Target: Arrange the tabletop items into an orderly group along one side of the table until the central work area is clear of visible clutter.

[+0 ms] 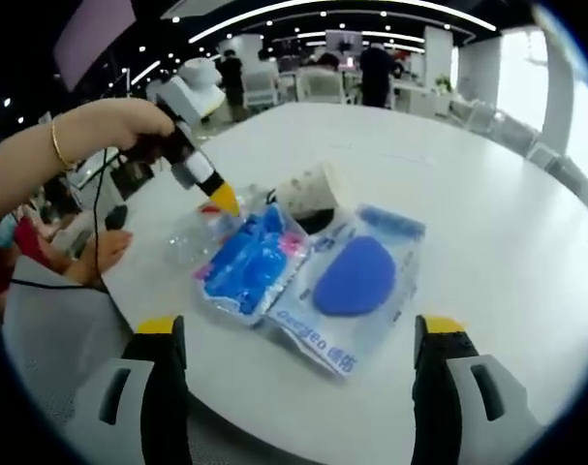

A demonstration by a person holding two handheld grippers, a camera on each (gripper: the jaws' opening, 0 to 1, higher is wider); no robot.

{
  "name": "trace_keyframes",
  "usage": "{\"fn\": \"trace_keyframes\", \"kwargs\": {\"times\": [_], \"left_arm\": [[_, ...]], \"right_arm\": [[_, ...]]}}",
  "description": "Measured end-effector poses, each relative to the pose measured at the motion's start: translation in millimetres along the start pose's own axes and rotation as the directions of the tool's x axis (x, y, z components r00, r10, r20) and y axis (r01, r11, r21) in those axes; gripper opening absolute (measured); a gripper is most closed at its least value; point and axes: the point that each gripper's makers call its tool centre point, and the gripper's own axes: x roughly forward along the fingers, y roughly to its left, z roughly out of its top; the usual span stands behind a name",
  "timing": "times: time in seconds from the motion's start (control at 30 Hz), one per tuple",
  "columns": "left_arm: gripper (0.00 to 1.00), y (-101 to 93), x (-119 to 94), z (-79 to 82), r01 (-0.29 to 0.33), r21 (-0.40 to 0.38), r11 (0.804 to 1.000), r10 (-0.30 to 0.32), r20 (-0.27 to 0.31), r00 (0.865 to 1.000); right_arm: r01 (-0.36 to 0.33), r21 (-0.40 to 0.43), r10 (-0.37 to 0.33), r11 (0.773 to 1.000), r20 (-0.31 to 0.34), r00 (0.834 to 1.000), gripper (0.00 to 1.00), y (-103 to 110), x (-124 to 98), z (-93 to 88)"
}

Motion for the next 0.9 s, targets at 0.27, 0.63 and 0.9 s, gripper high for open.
{"fn": "trace_keyframes", "kwargs": {"times": [0.27,0.63,0.9], "left_arm": [[0.35,5.5,6,1.3,-0.067,0.014,0.998,0.067,-0.035,0.997],[0.35,7.6,13,-0.4,-0.073,-0.021,0.997,0.071,-0.076,0.995],[0.33,9.4,10,-0.9,-0.075,-0.028,0.997,0.073,-0.059,0.996]], "right_arm": [[0.032,-0.043,-0.032,0.999,0.002,0.999,0.97,-4,0,1.9],[0.005,-0.031,-0.006,1.000,-0.011,1.000,0.96,-1,0,-0.7],[0.008,-0.025,-0.008,1.000,-0.009,1.000,0.96,-2,0,-0.5]]}}
